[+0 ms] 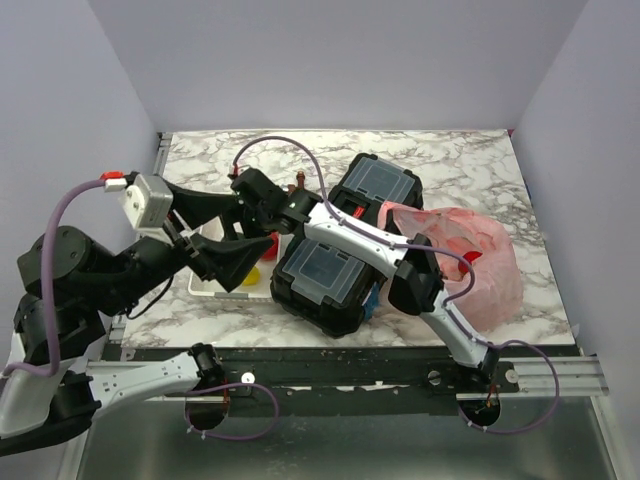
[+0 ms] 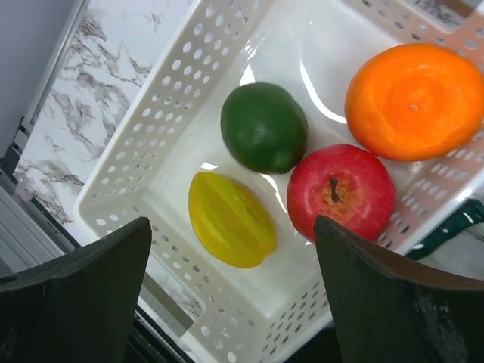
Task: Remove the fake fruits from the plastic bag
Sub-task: Place the fake fruit in the bin, then adjust the plastic bag at the center of the board.
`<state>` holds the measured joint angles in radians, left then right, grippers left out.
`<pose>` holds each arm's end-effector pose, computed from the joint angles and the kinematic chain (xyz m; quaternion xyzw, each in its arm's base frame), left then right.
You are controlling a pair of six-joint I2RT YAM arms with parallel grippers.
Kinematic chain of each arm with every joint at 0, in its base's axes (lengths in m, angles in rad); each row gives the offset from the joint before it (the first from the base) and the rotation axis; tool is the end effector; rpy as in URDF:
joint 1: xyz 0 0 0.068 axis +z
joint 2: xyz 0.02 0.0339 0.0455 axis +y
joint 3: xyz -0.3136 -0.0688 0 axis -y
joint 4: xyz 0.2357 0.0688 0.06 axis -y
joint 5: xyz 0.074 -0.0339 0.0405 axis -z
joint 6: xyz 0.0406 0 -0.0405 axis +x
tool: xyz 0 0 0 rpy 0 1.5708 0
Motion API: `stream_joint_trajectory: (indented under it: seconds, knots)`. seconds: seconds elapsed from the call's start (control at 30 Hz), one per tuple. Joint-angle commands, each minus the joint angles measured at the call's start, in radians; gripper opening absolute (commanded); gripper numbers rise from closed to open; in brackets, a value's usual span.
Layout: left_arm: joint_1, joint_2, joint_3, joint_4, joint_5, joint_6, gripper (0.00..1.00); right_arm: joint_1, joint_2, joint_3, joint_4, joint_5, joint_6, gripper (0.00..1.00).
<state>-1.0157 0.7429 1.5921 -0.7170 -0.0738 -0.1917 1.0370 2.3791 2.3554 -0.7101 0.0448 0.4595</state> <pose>0.0095 -0.0096 0.5573 0.2382 0.6144 -0.4068 0.6327 0.2910 0.4888 0.3078 -0.2514 0.8782 0.2614 0.3117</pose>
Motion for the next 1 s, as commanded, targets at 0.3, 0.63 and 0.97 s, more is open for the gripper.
stream_joint_trajectory:
  seconds: [0.3,0.63,0.97]
  knots:
    - [0.003,0.217,0.064,0.169,-0.020,-0.047,0.99,-0.196,-0.663,-0.300,-0.105,0.177,0.018,0.89]
    - [0.003,0.530,0.128,0.164,-0.003,-0.196,0.99,-0.230,-1.328,-0.892,-0.297,0.591,0.200,0.84]
    - [0.016,0.861,0.384,-0.107,0.009,-0.178,0.99,-0.230,-1.490,-1.231,-0.506,0.648,0.561,0.80]
